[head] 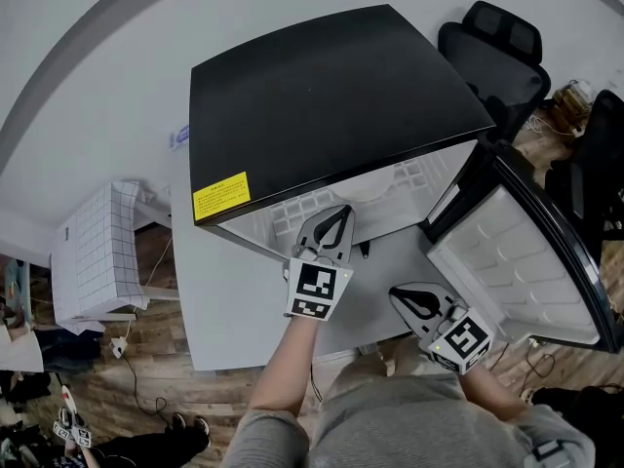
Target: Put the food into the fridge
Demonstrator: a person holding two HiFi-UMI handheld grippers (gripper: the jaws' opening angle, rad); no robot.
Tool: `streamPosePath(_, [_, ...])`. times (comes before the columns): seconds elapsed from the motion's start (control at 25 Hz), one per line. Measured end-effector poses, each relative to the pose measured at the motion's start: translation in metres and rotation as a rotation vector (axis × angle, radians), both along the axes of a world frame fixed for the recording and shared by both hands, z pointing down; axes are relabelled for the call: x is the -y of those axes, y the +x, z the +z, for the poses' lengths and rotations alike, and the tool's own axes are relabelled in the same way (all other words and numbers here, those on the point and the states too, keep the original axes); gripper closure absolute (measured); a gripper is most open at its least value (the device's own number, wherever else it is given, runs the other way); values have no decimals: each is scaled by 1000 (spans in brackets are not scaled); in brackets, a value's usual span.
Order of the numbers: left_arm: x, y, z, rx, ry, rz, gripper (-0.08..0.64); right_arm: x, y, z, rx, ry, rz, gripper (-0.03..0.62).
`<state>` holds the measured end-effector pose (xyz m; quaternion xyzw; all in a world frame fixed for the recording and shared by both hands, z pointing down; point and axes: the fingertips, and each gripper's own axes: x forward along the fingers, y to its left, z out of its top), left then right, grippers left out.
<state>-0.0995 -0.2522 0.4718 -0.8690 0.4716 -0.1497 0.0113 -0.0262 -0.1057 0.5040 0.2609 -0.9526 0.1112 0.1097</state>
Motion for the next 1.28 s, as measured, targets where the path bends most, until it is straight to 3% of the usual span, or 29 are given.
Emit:
streamPosePath(0.72, [-20, 0, 1, -65, -46, 17, 549, -4, -4, -6, -6, 10, -20, 578])
streamPosePath(1.28, [-81, 13, 10, -166, -69, 57, 549, -6, -7, -16, 6, 32, -10, 578])
